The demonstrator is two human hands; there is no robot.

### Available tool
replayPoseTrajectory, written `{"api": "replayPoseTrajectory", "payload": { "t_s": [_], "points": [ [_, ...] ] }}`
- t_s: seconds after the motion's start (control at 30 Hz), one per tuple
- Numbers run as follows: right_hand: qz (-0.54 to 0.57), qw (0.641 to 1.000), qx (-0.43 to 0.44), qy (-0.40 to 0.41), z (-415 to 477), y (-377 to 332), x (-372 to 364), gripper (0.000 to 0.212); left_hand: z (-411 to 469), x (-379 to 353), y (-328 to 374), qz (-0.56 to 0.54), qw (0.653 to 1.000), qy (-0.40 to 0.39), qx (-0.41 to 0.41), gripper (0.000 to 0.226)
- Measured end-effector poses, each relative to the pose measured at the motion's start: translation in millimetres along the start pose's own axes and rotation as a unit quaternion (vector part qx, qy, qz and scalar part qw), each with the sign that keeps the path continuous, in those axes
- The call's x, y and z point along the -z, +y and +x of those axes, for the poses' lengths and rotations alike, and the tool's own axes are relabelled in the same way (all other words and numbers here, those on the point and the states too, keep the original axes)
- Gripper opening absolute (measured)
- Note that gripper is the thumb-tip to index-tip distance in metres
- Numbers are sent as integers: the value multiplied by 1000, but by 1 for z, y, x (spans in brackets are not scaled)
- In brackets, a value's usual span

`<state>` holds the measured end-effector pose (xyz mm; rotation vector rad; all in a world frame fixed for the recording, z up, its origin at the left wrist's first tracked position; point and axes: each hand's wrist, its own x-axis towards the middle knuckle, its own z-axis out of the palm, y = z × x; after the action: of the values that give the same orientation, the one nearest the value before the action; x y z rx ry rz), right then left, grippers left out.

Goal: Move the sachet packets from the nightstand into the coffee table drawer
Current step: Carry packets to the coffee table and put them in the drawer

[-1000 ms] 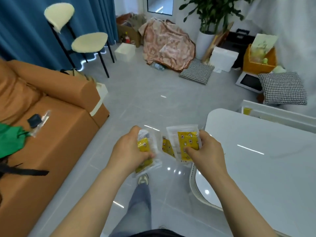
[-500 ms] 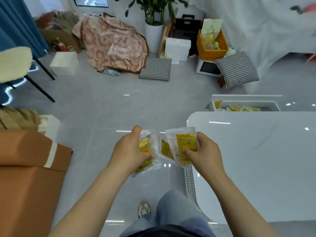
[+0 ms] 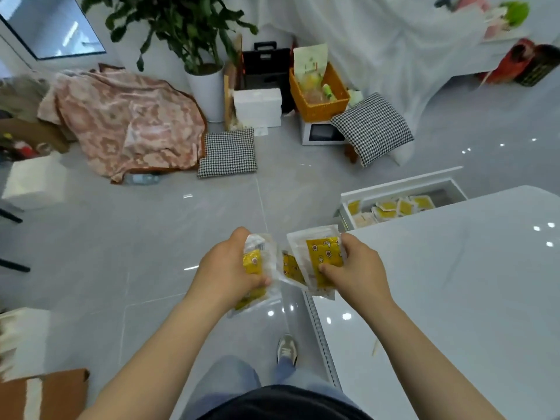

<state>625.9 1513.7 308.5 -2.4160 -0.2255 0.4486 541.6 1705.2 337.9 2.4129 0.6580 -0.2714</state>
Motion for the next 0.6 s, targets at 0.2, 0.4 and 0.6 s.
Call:
{"api": "replayPoseTrajectory", "payload": {
  "t_s": [0.2, 0.4, 0.6],
  "points": [
    [9, 999, -50, 20, 70, -10, 4, 25, 92, 19, 19, 26, 998, -45, -30, 56],
    [18, 992, -115, 56, 147, -32, -12, 24, 203, 42, 27, 66, 990, -94, -85, 56],
    [40, 974, -199, 99, 213, -66, -22, 28, 306, 83, 39, 115, 971, -143, -150, 57]
  ]
}}
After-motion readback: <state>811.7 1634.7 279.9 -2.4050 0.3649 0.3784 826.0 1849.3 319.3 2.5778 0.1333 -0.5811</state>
